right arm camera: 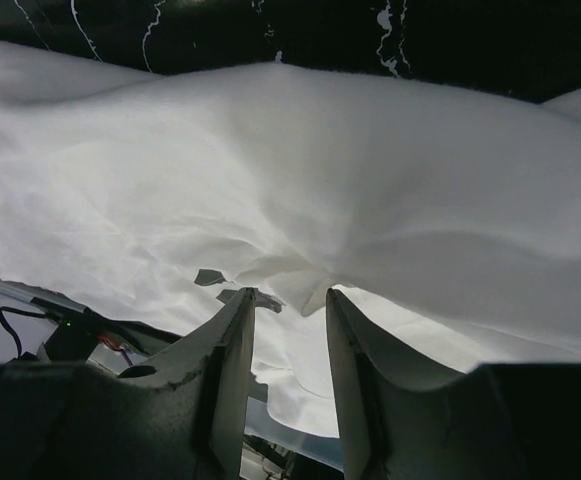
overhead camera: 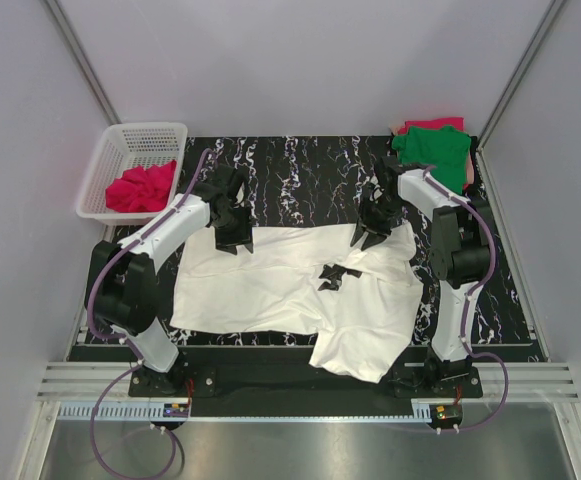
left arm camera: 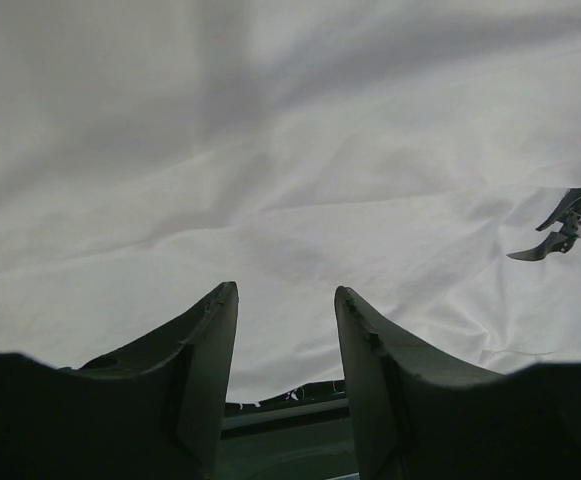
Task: Fold and stack the t-shirts
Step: Fold the tshirt
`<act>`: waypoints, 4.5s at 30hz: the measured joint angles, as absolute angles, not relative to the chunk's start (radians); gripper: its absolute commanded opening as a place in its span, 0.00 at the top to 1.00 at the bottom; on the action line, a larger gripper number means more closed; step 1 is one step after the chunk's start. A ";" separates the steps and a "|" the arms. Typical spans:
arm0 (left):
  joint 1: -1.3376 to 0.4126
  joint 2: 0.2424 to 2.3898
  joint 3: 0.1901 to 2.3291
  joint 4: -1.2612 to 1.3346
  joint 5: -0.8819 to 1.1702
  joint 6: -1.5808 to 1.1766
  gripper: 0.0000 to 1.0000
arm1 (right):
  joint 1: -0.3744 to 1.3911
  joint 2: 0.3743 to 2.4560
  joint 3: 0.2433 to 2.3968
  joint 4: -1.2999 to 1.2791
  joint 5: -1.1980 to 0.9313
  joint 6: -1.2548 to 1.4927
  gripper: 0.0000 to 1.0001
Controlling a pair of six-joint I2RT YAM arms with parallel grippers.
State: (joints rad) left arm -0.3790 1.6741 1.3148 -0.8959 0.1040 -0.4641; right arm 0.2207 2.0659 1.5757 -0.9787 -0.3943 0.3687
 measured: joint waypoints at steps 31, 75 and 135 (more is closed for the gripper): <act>-0.378 1.674 1.315 -0.889 0.101 -0.464 0.52 | 0.246 1.938 1.511 -1.066 -0.334 0.376 1.00; -0.337 1.439 1.148 -0.882 0.095 -0.434 0.51 | 0.405 1.750 1.420 -0.958 -0.002 0.658 1.00; -0.159 1.977 1.539 -0.968 -0.106 -0.497 0.58 | 0.196 2.212 1.740 -1.037 0.179 0.574 1.00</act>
State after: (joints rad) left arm -0.1593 1.9766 1.5387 -0.9680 -0.1059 -0.4973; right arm 0.1955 2.2120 1.7397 -1.0367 0.1787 0.5739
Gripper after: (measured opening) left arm 0.520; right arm 0.010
